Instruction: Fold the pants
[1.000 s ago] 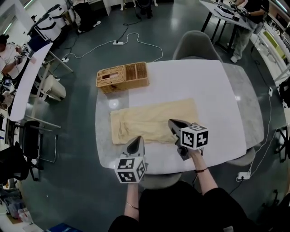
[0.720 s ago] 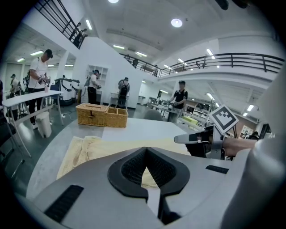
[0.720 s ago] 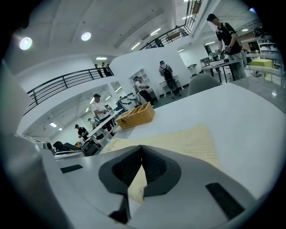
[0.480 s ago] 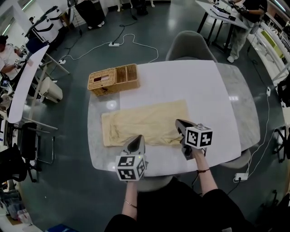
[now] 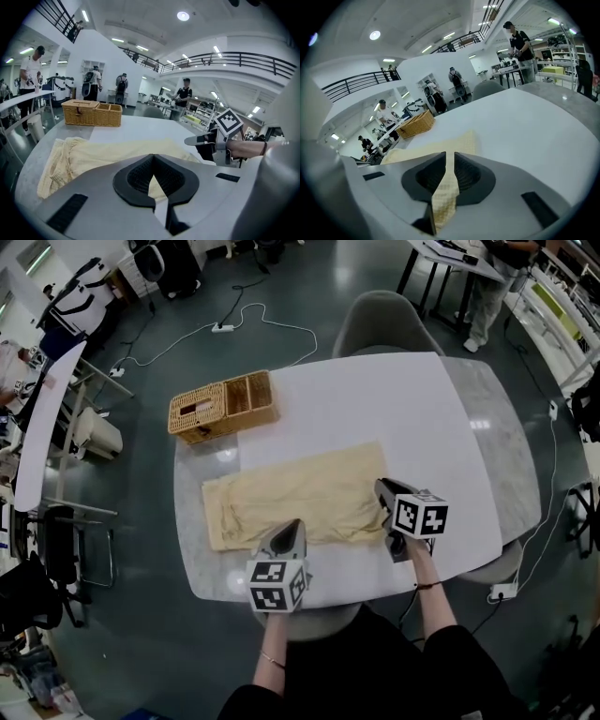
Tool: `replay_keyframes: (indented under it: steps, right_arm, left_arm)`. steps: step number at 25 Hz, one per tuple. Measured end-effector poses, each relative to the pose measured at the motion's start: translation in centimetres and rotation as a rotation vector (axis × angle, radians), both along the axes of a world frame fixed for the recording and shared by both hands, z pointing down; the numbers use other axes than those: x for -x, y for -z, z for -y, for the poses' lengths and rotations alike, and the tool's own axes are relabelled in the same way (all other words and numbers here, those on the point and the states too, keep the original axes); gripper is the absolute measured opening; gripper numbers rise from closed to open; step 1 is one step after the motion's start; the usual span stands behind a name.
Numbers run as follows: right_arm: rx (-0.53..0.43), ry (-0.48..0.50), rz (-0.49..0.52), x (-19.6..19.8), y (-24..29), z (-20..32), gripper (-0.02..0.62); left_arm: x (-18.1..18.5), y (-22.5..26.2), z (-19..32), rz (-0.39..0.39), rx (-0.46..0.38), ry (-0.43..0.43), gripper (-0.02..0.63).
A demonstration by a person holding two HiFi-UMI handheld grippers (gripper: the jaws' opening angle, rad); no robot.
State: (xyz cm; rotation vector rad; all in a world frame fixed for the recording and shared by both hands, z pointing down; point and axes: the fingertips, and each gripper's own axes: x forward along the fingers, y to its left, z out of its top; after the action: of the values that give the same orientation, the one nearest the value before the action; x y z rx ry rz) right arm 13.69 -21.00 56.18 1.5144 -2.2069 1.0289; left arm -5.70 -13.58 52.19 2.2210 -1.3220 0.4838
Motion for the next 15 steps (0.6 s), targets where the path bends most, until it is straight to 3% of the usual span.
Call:
replay_keyframes:
  steps: [3,11,15]
  right_arm:
    - [0.025,-0.014,-0.01,-0.3,-1.0,0.6,0.03]
    - [0.064,-0.05,-0.066,-1.7,-3.2,1.9,0.179]
    - [0.096,-0.045,-0.074,-2.0,-4.6,2.0,0.202]
  left_arm:
    - [0.1,-0.6,0.4,0.007,0.019,-0.006,0.008]
    - [-0.3,-1.5,1.2,0.009,0.051,-0.021,0.008]
    - [-0.7,-1.9,1.2,0.011,0.063,-0.029,0.008]
